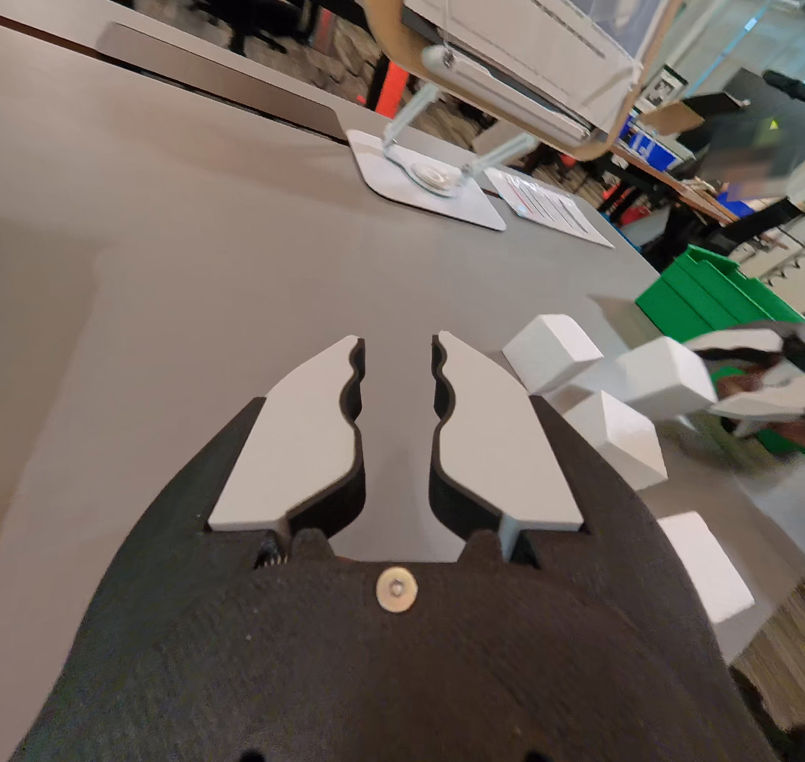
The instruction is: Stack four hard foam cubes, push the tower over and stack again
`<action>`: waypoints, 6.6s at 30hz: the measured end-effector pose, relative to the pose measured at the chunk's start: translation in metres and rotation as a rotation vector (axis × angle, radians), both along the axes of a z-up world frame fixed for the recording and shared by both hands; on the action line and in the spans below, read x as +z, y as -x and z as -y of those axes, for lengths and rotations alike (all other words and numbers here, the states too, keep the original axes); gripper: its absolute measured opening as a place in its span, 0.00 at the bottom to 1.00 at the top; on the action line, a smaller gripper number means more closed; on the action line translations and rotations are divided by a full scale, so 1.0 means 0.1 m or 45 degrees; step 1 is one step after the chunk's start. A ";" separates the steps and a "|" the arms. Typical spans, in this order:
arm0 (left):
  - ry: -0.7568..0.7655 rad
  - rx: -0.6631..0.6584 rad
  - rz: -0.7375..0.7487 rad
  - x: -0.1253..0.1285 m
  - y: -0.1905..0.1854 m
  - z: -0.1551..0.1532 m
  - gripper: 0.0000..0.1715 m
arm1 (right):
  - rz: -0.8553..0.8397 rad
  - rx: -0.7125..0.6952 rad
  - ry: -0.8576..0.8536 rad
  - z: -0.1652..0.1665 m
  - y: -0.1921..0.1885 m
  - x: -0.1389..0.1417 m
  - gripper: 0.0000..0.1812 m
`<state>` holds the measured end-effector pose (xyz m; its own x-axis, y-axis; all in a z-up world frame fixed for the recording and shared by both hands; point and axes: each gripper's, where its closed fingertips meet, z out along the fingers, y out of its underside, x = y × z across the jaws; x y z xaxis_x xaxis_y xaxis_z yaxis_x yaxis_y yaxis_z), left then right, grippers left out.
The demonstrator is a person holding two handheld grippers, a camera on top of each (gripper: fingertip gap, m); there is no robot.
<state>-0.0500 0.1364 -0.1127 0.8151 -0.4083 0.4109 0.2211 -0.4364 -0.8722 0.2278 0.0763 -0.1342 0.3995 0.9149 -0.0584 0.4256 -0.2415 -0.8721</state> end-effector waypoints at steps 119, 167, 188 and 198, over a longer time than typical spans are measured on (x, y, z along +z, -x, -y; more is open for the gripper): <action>0.004 -0.148 -0.176 -0.09 -0.50 -0.17 0.16 | -0.028 -0.681 0.108 -0.14 -0.08 -0.15 0.16; -0.011 -0.165 -0.248 -0.11 -0.53 -0.15 0.15 | 0.075 -0.709 0.088 -0.13 -0.11 -0.23 0.21; 0.024 -0.180 -0.213 -0.14 -0.54 -0.15 0.15 | 0.043 -0.485 0.012 0.25 0.97 -0.04 0.36; 0.031 -0.184 -0.208 -0.15 -0.55 -0.14 0.15 | 0.075 -0.411 -0.140 0.27 1.07 0.05 0.28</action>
<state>0.0049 0.1507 -0.1272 0.8057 -0.5169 0.2893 0.0113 -0.4750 -0.8799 0.1208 0.0488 -0.1294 0.6694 0.7400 0.0655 0.3931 -0.2781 -0.8764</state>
